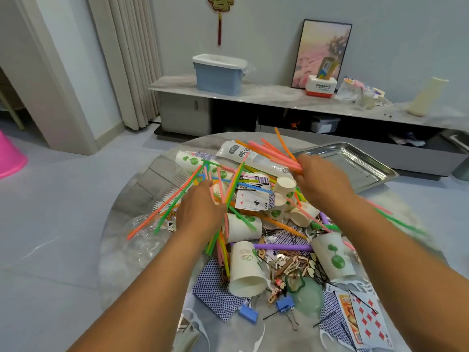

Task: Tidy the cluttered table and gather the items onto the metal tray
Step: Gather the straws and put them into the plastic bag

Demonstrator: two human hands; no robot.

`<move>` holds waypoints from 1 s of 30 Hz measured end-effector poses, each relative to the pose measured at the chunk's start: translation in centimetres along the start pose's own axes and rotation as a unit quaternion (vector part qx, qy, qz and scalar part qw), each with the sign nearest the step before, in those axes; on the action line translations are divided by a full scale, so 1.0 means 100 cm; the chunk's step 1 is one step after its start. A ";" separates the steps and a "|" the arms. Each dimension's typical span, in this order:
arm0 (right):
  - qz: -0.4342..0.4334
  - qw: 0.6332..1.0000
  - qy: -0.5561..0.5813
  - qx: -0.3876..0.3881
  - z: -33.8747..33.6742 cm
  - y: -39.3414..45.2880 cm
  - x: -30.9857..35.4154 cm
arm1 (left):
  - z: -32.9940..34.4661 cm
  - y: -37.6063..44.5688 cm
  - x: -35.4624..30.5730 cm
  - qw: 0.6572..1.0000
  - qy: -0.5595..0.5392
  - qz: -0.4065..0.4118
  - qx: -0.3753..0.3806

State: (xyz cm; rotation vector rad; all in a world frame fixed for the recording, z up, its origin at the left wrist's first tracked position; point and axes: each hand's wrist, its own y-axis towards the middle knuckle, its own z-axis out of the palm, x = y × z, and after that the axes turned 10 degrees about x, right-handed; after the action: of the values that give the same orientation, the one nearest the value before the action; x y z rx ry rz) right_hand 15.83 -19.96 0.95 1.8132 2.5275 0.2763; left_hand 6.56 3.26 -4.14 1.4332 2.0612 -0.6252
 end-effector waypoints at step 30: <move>0.101 0.927 0.192 0.307 0.030 0.059 0.133 | 0.006 0.016 0.013 0.988 -0.078 -0.040 0.125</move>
State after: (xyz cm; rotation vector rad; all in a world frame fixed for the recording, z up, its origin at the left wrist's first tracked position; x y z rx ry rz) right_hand 17.33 -5.18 0.06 2.4565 2.9212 -0.2192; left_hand 7.79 4.23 -5.55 1.3914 1.9783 -1.0257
